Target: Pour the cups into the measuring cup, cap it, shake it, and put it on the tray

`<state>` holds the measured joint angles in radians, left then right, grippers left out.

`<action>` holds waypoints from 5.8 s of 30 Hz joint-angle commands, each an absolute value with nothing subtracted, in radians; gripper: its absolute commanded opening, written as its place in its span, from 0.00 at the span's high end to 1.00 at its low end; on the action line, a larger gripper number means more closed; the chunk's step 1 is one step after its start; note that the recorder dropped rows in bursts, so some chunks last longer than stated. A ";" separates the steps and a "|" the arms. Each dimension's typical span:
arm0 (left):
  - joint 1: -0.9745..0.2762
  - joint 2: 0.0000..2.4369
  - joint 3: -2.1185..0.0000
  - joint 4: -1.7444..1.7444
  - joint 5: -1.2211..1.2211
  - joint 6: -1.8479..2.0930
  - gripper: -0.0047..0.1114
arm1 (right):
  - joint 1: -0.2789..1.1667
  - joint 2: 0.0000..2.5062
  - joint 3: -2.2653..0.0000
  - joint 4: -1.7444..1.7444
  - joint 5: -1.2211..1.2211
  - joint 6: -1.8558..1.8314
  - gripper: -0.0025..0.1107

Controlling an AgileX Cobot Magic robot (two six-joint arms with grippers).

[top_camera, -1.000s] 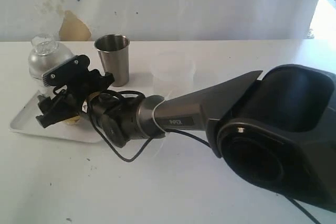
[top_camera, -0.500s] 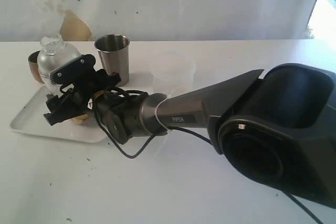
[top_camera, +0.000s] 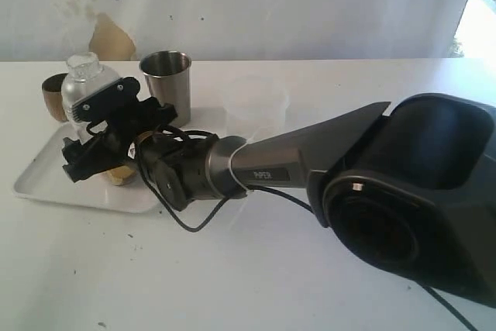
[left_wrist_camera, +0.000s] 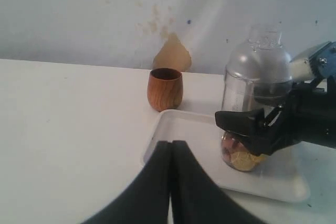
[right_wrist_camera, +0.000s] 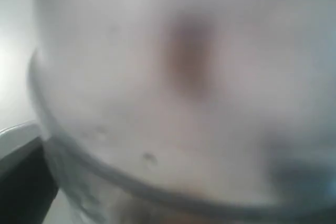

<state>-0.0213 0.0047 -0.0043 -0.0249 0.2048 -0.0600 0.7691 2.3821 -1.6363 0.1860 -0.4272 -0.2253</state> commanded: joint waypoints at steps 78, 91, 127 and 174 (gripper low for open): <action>-0.023 0.000 0.000 -0.024 0.194 -0.064 0.96 | 0.666 0.592 -1.078 0.180 0.459 -0.229 0.97; -0.023 0.000 0.000 -0.024 0.194 -0.064 0.96 | 0.666 0.362 -1.078 0.182 0.494 -0.223 0.97; -0.023 0.000 0.000 -0.024 0.194 -0.064 0.96 | -0.011 0.000 0.000 -0.049 0.201 -0.206 0.98; -0.023 0.000 0.000 -0.024 0.194 -0.064 0.96 | -0.011 0.000 0.000 -0.049 0.382 -0.134 0.98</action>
<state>-0.0213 0.0047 -0.0043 -0.0245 0.2048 -0.0600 -0.0011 0.0048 -0.0054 -0.0428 0.3880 -0.1386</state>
